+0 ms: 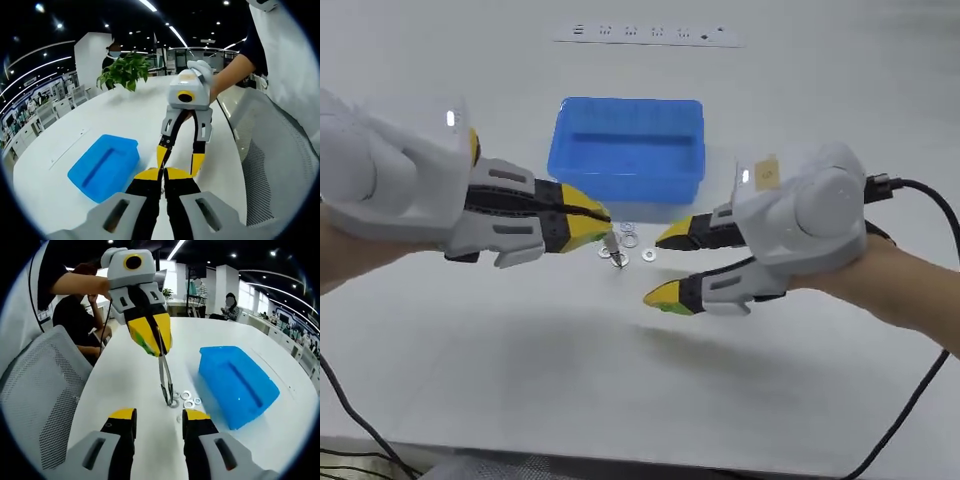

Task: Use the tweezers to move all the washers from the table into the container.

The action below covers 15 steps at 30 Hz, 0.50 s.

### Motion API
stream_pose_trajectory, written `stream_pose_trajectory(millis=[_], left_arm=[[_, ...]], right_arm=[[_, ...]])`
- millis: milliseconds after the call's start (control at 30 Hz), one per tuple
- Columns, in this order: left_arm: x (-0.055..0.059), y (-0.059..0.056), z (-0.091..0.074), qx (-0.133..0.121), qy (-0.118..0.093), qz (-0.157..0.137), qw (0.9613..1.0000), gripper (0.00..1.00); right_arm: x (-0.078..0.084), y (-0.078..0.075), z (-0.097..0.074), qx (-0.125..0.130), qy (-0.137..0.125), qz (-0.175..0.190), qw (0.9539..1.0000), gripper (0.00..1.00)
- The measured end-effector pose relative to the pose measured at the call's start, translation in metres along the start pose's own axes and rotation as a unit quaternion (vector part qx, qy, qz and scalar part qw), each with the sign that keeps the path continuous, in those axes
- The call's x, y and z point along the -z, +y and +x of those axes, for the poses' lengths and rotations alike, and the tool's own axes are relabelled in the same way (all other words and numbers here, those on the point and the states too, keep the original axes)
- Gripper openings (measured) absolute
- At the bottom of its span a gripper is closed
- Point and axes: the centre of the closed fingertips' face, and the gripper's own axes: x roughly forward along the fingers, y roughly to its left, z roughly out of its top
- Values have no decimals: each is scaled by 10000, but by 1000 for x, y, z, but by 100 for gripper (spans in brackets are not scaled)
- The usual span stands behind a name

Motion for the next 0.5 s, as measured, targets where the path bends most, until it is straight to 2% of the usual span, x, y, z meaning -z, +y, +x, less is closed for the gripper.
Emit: stream_pose_trajectory(millis=[200, 367, 500], left_arm=[[0, 2, 1, 25, 31, -51, 10000, 5], [0, 3, 2, 64, 54, -66, 9999, 5], [1, 2, 1, 102, 83, -64, 9999, 5]], right_arm=[[-20, -6, 22, -125, -134, -116, 9998, 34], [-19, -5, 29, -280, -33, -265, 9992, 28], [-18, -3, 30, -377, -27, -356, 9987, 19]])
